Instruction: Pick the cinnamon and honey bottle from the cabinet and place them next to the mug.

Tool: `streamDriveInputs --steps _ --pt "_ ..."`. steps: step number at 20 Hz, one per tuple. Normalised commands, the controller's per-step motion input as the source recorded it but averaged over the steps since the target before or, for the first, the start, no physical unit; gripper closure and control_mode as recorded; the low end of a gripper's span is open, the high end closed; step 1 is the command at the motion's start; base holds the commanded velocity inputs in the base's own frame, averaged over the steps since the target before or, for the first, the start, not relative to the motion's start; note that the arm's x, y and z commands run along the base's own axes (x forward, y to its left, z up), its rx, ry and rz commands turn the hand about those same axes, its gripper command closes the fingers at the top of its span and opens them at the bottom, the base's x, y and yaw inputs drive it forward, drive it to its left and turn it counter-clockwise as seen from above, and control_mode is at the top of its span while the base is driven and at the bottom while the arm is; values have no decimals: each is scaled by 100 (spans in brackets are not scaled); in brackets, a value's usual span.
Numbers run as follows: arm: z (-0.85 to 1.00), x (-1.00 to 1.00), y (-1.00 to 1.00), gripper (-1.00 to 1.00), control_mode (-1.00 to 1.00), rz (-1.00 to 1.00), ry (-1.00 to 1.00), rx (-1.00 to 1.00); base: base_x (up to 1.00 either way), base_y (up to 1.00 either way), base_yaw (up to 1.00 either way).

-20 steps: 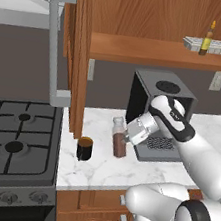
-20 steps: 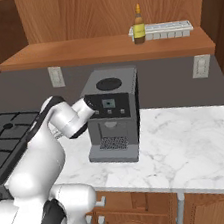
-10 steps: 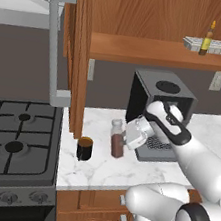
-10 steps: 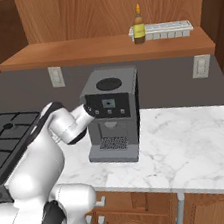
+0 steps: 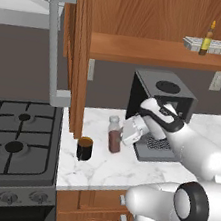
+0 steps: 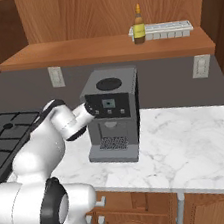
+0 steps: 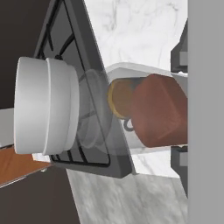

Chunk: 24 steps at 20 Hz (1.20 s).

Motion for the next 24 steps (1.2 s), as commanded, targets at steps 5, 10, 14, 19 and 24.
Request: streamDriveInputs --steps 5,10,14,19,24 --pt "0 26 3 100 -100 -1 1 0 0 0 0" --pt "-1 1 15 100 -100 0 0 0 0 0 0" --pt "-6 0 22 100 -100 0 0 0 0 0 0" --pt "-10 -5 12 100 -100 0 -2 0 0 0 0" --pt "-18 -12 0 100 -100 0 -5 0 0 0 0"
